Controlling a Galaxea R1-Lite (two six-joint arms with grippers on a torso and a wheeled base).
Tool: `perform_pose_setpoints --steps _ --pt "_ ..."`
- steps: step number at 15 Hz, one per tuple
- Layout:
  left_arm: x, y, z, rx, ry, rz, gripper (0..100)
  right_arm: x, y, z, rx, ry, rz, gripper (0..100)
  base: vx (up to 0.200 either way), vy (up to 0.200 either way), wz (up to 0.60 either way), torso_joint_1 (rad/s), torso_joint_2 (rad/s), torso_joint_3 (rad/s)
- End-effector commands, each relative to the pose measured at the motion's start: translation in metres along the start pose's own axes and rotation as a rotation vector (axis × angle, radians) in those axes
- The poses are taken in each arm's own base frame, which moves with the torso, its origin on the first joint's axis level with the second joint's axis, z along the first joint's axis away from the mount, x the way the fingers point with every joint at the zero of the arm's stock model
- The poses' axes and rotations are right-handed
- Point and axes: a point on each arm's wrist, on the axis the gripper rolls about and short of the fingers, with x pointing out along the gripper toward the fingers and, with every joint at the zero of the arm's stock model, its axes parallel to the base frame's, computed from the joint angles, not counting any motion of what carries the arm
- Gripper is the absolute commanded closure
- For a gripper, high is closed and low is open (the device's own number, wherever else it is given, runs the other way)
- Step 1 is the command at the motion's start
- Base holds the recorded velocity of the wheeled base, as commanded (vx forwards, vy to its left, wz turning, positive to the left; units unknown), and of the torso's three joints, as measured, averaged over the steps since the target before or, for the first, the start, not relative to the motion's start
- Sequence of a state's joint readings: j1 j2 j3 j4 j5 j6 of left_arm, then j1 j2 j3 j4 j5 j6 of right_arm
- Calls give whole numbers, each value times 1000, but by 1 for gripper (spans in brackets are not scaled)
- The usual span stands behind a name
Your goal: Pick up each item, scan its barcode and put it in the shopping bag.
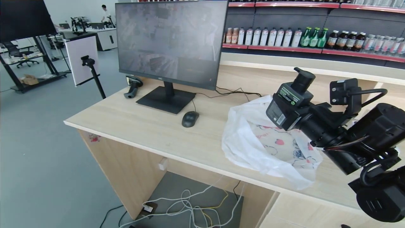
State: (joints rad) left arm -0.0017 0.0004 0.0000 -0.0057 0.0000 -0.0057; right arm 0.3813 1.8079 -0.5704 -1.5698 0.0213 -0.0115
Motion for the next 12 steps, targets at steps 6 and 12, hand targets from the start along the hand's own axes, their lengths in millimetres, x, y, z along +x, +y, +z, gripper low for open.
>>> perform_pose_setpoints --steps 6,12 --pt "0 0 0 0 -1 0 0 21 5 -32 4 56 13 100 0 0 0 0 0 0" --pt "0 0 0 1 -1 0 0 19 5 -49 8 111 12 100 0 0 0 0 0 0"
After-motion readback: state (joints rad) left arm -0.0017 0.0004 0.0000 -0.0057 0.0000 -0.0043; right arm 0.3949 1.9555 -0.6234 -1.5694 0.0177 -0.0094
